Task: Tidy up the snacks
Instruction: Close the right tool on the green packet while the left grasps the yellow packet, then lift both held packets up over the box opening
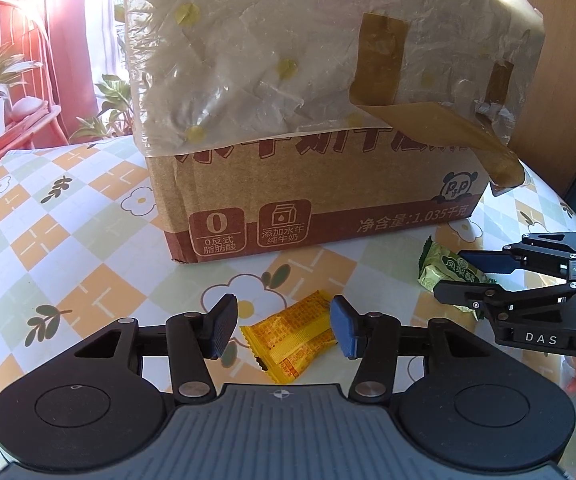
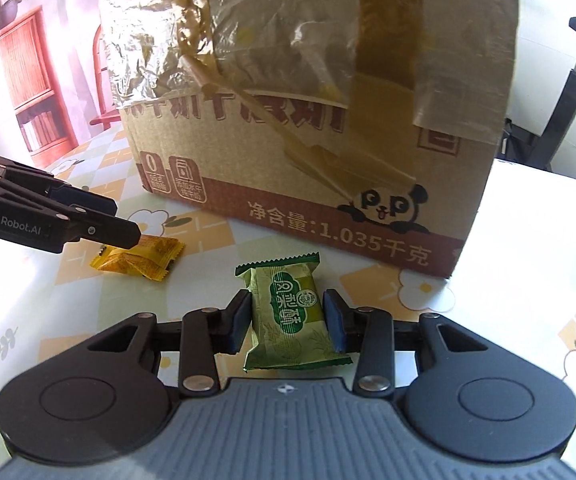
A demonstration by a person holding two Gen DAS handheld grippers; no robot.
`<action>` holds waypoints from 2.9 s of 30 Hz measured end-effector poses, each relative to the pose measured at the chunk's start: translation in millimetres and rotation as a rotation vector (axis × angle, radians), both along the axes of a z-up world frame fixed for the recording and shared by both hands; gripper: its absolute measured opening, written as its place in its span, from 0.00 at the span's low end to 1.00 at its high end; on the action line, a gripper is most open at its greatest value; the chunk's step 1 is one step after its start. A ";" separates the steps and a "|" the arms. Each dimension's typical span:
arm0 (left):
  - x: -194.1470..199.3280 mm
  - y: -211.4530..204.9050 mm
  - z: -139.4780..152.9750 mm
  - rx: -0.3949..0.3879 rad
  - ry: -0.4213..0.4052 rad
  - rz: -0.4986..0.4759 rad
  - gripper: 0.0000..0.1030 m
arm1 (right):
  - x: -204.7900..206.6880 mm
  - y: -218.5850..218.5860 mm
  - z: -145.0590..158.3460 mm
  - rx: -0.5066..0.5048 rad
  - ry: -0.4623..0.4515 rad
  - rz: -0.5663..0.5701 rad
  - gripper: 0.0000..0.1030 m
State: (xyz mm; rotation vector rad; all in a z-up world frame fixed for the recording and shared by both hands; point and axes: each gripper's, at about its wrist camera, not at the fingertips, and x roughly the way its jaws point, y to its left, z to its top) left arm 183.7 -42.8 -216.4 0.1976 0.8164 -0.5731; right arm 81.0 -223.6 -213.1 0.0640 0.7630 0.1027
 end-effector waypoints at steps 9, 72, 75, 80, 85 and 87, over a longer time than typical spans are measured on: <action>9.7 -2.8 -14.0 -0.037 0.064 -0.021 0.54 | -8.4 -2.3 -3.1 -0.007 -0.038 -0.024 0.41; -76.1 19.2 41.8 -0.091 -0.105 0.264 0.34 | -50.2 6.8 27.9 -0.014 -0.166 0.024 0.38; -80.8 17.4 48.4 -0.115 -0.119 0.260 0.34 | -58.7 4.4 37.7 0.001 -0.197 0.004 0.38; -85.2 18.1 62.6 -0.158 -0.160 0.260 0.34 | -68.0 2.7 56.3 -0.012 -0.259 -0.008 0.38; -78.4 21.2 88.1 -0.199 -0.220 0.271 0.34 | -68.9 0.4 88.2 -0.047 -0.359 -0.001 0.38; -74.5 21.2 102.0 -0.214 -0.255 0.264 0.34 | -67.1 -2.6 104.2 -0.025 -0.404 -0.001 0.38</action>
